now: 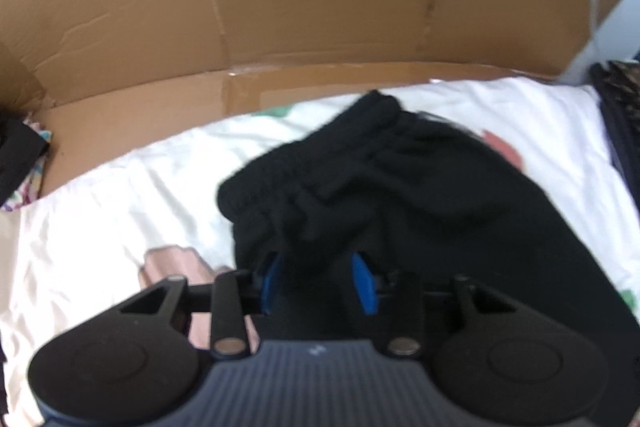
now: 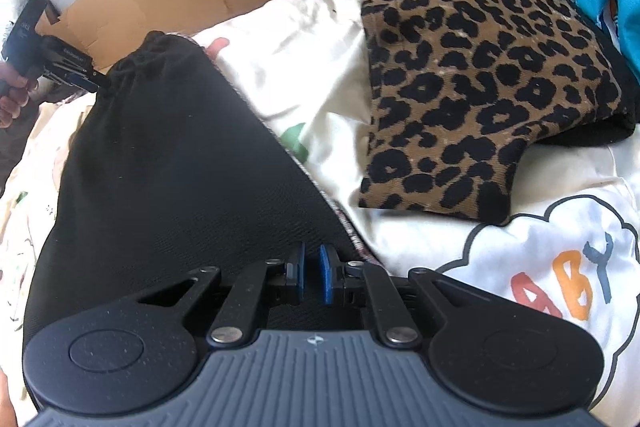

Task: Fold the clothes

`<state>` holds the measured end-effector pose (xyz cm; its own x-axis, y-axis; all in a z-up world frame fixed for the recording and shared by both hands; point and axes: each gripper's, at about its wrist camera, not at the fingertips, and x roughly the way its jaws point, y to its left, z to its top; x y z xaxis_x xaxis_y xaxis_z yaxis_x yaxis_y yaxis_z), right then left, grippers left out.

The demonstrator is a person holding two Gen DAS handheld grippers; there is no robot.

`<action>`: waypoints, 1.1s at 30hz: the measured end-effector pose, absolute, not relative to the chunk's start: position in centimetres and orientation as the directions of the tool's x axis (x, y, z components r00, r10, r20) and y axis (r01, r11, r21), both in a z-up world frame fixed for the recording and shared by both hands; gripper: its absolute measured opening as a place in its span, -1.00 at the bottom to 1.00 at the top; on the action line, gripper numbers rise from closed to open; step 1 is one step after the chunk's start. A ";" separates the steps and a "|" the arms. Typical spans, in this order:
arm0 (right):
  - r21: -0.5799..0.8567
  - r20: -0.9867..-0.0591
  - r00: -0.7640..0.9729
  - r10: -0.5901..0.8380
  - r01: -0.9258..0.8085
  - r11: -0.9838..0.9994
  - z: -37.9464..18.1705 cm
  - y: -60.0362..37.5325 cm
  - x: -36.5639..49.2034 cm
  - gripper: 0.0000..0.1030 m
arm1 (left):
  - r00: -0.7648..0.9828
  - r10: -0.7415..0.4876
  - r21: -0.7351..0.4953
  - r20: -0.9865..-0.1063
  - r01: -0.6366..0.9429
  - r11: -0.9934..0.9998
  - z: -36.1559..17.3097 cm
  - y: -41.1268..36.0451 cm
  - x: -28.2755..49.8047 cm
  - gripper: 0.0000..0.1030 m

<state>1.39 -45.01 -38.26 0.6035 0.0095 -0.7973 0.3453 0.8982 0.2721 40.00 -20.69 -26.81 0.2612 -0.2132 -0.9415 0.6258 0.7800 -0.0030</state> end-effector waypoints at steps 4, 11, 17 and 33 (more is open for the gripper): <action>0.280 -0.800 0.599 0.008 0.363 0.889 -38.7 -45.3 1.4 -0.74 | 0.207 -0.234 -0.038 -0.950 0.666 0.745 -26.9 -21.1 37.0 -0.18; 0.272 -0.808 0.589 -0.007 0.385 0.882 -39.2 -45.9 1.2 -0.80 | 0.122 -0.222 -0.073 -0.967 0.706 0.704 -28.8 -20.2 32.1 -0.20; 0.266 -0.810 0.587 -0.015 0.390 0.881 -39.2 -46.0 1.1 -0.80 | 0.076 -0.247 -0.126 -0.966 0.693 0.709 -29.5 -18.1 29.0 -0.21; 0.217 -0.828 0.559 -0.039 0.385 0.897 -38.8 -45.8 1.1 -0.80 | 0.083 -0.331 -0.181 -0.940 0.702 0.689 -27.8 -13.1 22.8 -0.21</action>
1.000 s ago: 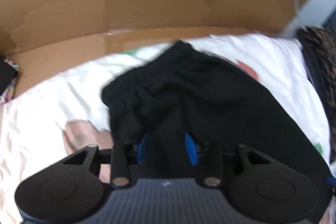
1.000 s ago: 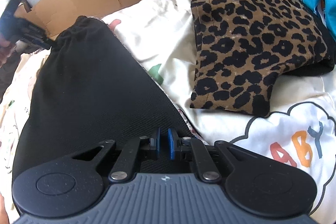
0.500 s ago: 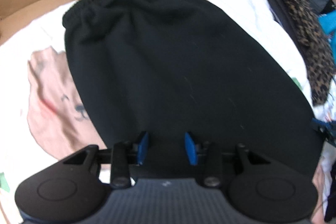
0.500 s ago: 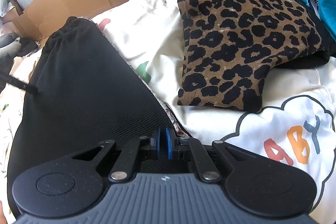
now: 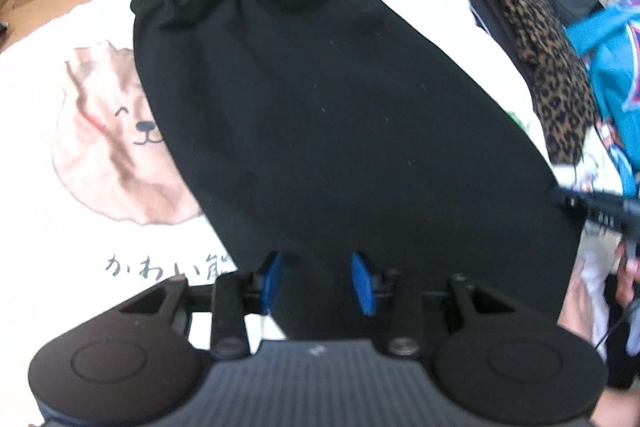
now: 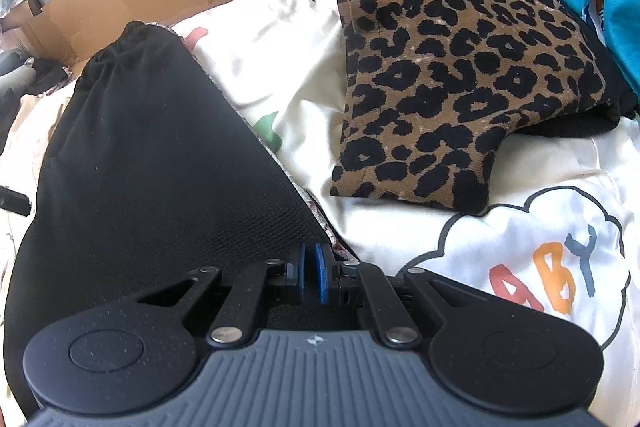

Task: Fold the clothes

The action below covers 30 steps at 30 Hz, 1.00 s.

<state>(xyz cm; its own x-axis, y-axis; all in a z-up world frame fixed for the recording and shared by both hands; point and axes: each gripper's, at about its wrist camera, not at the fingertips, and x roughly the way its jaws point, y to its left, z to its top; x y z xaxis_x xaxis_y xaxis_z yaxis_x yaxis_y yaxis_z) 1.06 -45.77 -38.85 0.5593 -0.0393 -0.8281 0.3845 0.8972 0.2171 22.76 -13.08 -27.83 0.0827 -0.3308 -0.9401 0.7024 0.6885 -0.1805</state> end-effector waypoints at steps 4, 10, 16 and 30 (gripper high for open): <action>0.213 -0.831 0.554 -0.047 0.396 0.893 -38.7 -45.7 0.9 -0.80 | 0.078 -0.325 -0.174 -0.942 0.716 0.676 -29.0 -12.3 21.0 -0.21; 0.160 -0.851 0.523 -0.058 0.364 0.918 -38.5 -45.1 1.0 -0.79 | 0.083 -0.344 -0.188 -0.935 0.706 0.683 -30.5 -11.4 19.0 -0.20; 0.209 -0.839 0.542 -0.051 0.406 0.890 -37.6 -45.1 1.7 -0.74 | 0.077 -0.341 -0.217 -0.937 0.634 0.742 -31.8 -9.9 18.5 -0.18; 0.324 -0.780 0.615 0.114 0.240 0.915 -35.2 -40.0 4.1 -0.71 | 0.104 -0.381 -0.244 -0.919 0.608 0.756 -29.5 -6.1 17.0 -0.23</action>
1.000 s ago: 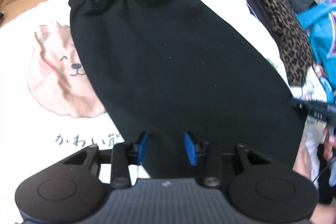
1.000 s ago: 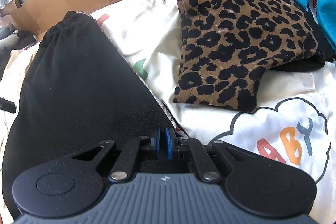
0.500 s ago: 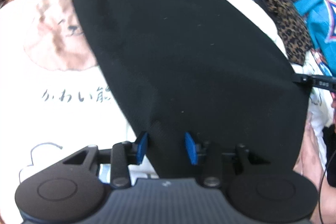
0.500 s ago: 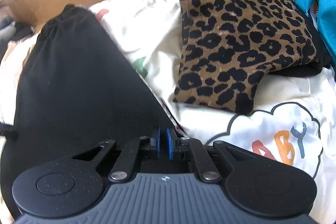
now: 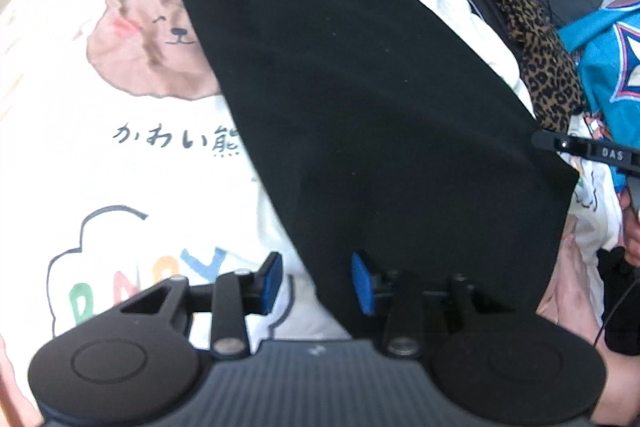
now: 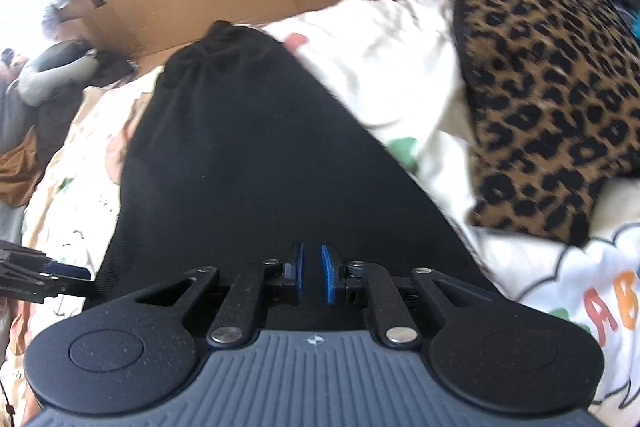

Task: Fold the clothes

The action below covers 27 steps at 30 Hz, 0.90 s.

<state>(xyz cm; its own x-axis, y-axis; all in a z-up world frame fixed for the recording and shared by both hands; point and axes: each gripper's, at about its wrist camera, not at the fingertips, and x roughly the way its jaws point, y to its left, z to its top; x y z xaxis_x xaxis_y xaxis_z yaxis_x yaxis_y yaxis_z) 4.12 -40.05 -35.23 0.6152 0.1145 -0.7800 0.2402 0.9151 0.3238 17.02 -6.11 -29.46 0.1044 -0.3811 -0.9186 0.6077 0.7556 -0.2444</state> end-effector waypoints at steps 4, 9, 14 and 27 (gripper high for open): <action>0.326 -0.759 0.642 0.103 0.238 0.915 -34.2 -39.5 4.2 -0.71 | 0.115 -0.380 -0.245 -0.918 0.590 0.769 -29.6 -4.6 18.0 -0.25; 0.352 -0.747 0.651 0.137 0.213 0.911 -33.3 -38.5 4.5 -0.71 | 0.102 -0.396 -0.270 -0.913 0.577 0.771 -29.5 -4.3 17.2 -0.25; 0.325 -0.758 0.621 0.200 0.095 0.941 -32.4 -35.8 5.5 -0.71 | 0.077 -0.421 -0.309 -0.904 0.564 0.766 -30.5 -3.3 16.2 -0.25; 0.319 -0.770 0.525 0.362 -0.175 0.932 -31.3 -28.5 8.0 -0.36 | 0.008 -0.491 -0.402 -0.871 0.562 0.723 -32.1 -3.6 15.0 -0.25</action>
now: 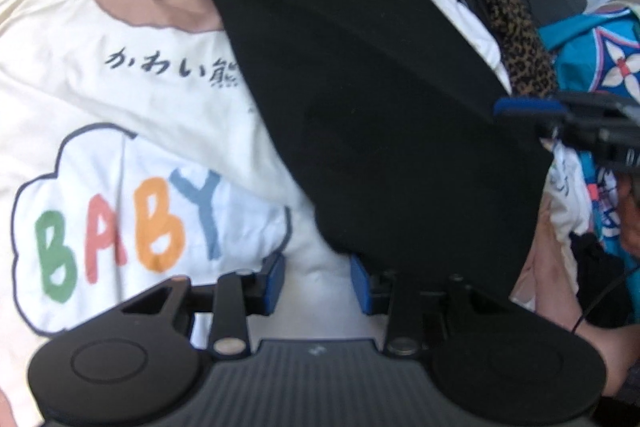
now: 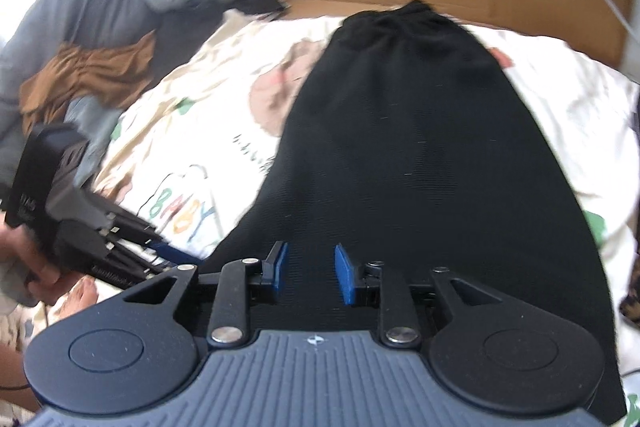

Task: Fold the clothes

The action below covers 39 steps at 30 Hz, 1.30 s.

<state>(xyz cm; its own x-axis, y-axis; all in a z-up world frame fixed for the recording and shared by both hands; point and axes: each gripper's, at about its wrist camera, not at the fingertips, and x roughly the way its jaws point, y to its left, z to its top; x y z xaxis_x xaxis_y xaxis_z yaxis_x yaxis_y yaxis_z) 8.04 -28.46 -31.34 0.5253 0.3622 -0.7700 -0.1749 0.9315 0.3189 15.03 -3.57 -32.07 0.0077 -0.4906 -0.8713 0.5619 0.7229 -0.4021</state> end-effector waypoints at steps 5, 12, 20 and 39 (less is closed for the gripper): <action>0.319 -0.776 0.478 0.410 -0.263 0.910 -31.4 -26.3 7.7 -0.17 | 0.047 -0.563 -0.446 -0.825 0.557 0.700 -30.2 -3.5 15.1 -0.21; 0.343 -0.780 0.404 0.477 -0.361 0.867 -32.0 -22.9 6.7 -0.09 | 0.047 -0.588 -0.471 -0.808 0.548 0.691 -30.0 -4.7 15.6 -0.16; 0.267 -0.829 0.370 0.420 -0.397 0.878 -33.4 -21.2 5.8 -0.62 | 0.063 -0.606 -0.466 -0.793 0.577 0.671 -29.6 -6.1 15.4 -0.15; 0.276 -0.843 0.399 0.361 -0.254 0.927 -34.1 -25.6 4.9 -0.97 | 0.085 -0.542 -0.364 -0.836 0.653 0.664 -32.2 -7.5 14.4 0.10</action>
<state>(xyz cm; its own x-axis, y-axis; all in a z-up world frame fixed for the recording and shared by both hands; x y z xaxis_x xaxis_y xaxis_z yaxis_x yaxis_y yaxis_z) 4.92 -25.56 -34.09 0.3990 0.3608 -0.8430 -0.2541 0.9268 0.2765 14.39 -7.47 -32.23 0.0850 -0.5421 -0.8360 0.6530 0.6641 -0.3642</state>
